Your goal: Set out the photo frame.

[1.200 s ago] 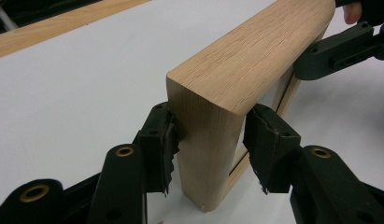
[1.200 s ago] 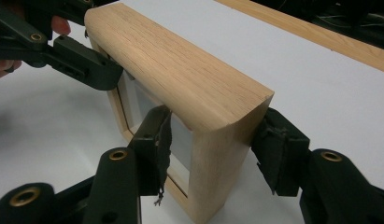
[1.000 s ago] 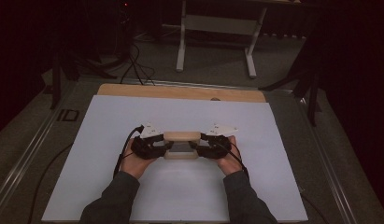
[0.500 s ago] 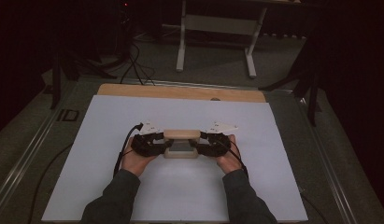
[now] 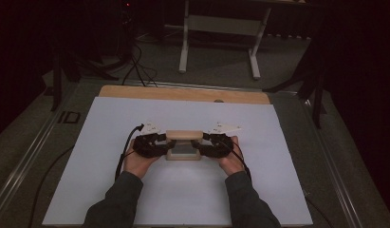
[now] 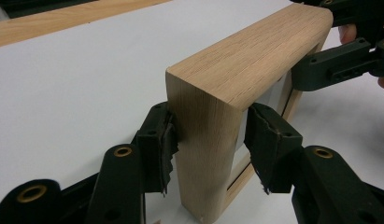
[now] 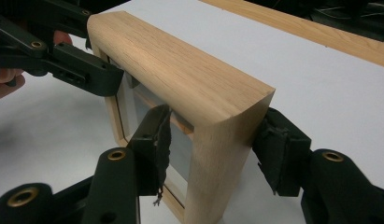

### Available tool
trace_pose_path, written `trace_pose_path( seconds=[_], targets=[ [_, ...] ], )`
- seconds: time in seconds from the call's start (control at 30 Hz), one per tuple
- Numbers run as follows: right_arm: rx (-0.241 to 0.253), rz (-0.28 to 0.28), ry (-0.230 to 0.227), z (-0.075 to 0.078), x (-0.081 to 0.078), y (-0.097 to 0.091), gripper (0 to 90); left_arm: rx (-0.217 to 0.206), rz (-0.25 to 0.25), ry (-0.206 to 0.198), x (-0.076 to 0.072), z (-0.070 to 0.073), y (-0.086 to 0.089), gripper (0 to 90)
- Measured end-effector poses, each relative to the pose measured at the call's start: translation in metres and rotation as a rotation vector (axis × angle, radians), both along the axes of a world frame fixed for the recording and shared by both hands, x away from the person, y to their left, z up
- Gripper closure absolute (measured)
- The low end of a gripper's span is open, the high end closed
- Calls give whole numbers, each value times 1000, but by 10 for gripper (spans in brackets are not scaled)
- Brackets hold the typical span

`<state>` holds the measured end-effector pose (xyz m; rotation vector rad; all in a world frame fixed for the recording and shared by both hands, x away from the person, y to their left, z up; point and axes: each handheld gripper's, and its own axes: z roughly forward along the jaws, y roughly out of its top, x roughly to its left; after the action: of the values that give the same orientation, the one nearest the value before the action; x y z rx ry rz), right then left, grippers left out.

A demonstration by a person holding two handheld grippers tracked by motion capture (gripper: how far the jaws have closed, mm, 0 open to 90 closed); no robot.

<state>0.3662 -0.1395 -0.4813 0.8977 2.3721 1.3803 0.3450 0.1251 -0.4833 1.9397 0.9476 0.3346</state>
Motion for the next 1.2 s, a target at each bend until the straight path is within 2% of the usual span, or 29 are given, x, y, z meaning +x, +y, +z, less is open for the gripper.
trace_pose_path(
  seconds=[0.33,1.2],
  targets=[
    [0,-7,7,-1,4,2,473,-28,8,16,5,-2,3,524],
    [7,-26,11,-3,9,4,466,-55,16,26,12,-4,3,516]
  ],
)
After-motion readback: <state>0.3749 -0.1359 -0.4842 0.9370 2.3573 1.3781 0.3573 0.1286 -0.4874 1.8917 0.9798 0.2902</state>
